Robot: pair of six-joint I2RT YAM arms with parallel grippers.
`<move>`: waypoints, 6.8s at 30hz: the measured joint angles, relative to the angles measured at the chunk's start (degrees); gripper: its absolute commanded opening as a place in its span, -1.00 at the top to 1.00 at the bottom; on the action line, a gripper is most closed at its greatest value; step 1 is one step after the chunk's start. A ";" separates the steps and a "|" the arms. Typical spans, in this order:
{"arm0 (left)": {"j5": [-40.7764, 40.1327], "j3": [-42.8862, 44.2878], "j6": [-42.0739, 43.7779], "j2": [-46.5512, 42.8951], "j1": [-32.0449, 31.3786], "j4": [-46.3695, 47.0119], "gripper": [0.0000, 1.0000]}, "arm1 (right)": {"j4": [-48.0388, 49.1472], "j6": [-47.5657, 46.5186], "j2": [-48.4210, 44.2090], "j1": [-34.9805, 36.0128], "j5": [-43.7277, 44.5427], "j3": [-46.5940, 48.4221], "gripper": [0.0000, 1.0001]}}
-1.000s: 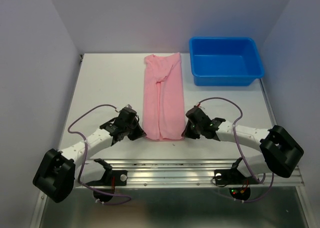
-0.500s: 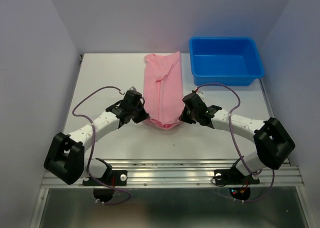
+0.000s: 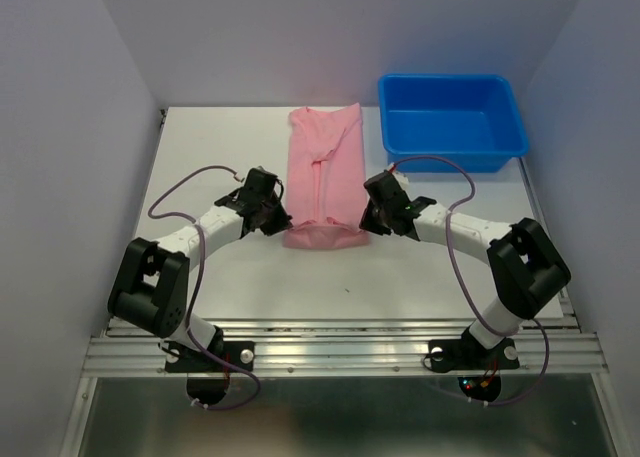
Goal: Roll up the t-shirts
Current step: Roll the T-shirt to the center of the board.
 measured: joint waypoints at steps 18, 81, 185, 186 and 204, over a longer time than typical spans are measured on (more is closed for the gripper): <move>2.10 1.01 1.16 0.39 0.13 -0.52 1.00 | 0.00 -0.13 0.90 -0.13 -2.08 0.13 0.99; 4.33 -3.10 7.23 -5.44 -5.40 1.11 1.00 | -2.62 -3.41 2.32 3.67 -3.39 0.48 0.98; -4.76 -15.26 0.20 -12.63 -10.62 -0.76 1.00 | 0.00 -1.44 2.99 12.28 -3.26 3.06 0.95; -5.14 -15.06 0.11 -12.00 -10.62 -1.18 1.00 | 0.09 -1.44 4.79 12.28 -3.21 3.43 0.95; -9.11 -13.27 0.20 -14.51 -10.62 -5.95 -0.56 | -3.80 -4.66 0.22 11.58 5.57 5.90 -0.36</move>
